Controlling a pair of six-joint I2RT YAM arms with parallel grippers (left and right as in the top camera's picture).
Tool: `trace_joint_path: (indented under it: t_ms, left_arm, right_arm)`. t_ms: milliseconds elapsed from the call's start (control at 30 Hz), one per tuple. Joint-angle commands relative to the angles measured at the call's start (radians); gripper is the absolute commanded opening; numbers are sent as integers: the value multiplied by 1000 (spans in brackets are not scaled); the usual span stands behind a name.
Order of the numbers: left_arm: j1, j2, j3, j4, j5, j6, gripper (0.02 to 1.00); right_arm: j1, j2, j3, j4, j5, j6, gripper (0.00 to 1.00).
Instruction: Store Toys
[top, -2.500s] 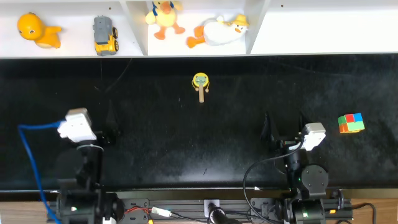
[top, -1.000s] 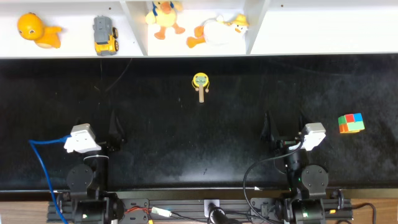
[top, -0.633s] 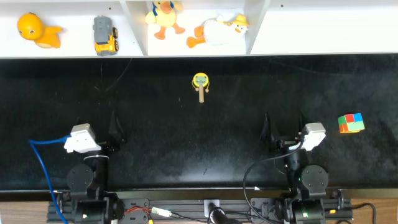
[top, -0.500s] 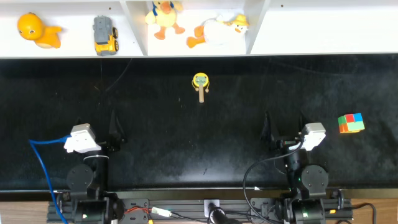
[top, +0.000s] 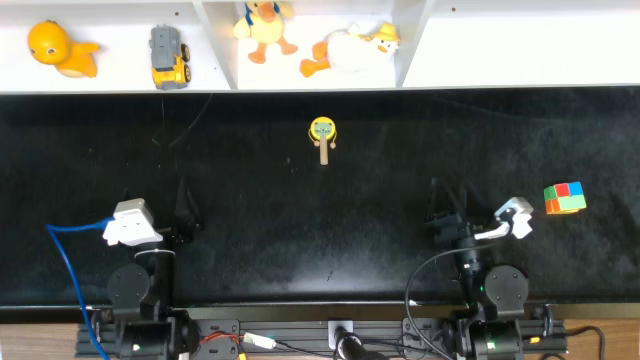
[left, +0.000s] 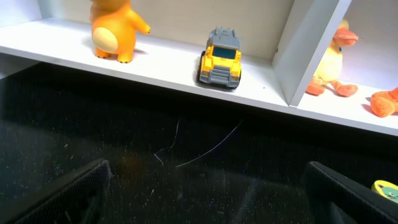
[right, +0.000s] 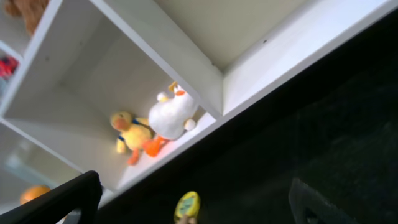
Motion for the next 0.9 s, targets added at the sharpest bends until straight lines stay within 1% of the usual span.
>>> trace_joint_path:
  t_ms: [33,167,233,300,467,600,700,800,900]
  left_arm:
    - [-2,-14,-6,4,-5,11,998]
    - [-2,-14,-6,4,-5,11,996]
    - [-2,-14,-6,4,-5,11,998]
    - [-2,-14,-6,4,-5,11,996]
    - [-2,-14,-6,4,-5,11,998]
    - [-2,-14,-6,4,-5,11,998]
    - [-2,-14,-6,4,-5,11,998]
    - [-2,-14,-6,4,-5,11,998]
    - [-2,-14,-6,4,-5,12,998]
  right_arm:
    - [5,-6,-13,7,-51,100,993]
    - [5,-5,-2,0,-150,8,1000]
    - [5,5,27,-42,-173,-11,1000]
    - [5,35,77,-99,-179,-43,1000]
    - [5,202,258,-226,-180,-176,1000]
    - [6,413,450,-324,-190,-278,1000]
    - [10,598,626,-434,-208,-358,1000]
    - [40,755,784,-547,-200,-426,1000]
    - [109,895,929,-639,-167,-475,1000]
